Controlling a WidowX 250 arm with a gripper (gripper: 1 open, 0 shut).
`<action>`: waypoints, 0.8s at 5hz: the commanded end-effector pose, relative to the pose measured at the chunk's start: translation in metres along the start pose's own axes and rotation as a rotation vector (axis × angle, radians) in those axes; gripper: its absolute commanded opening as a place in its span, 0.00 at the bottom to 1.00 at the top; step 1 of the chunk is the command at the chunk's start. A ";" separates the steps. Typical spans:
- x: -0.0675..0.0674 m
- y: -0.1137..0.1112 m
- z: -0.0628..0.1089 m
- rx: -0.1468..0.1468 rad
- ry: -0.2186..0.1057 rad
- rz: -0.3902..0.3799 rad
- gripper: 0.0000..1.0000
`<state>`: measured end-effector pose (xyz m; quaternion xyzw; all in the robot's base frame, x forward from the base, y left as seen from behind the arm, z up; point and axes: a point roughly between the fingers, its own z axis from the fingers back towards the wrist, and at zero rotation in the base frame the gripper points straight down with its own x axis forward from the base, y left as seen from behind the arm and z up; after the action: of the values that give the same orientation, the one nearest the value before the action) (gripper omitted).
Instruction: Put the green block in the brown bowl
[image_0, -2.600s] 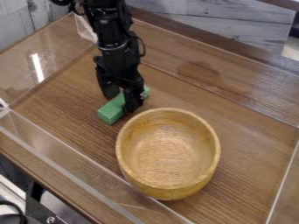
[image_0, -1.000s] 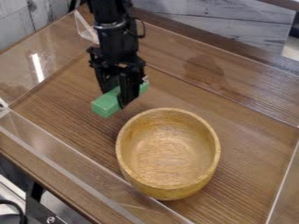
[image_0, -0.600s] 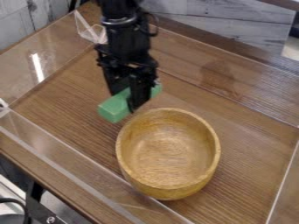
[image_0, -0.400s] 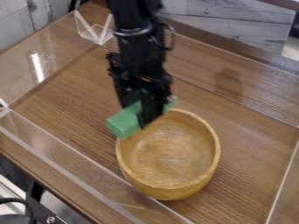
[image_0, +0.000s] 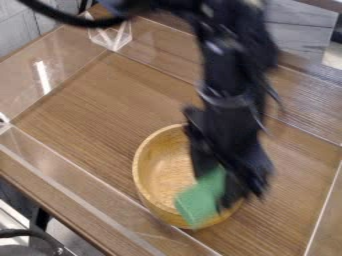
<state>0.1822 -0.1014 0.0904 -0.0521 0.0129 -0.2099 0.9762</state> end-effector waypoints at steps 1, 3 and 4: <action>0.002 0.014 0.026 0.013 -0.072 0.078 0.00; -0.006 0.036 0.035 0.001 -0.103 0.168 0.00; -0.006 0.038 0.037 0.000 -0.121 0.178 0.00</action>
<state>0.1889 -0.0608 0.1145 -0.0618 -0.0202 -0.1202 0.9906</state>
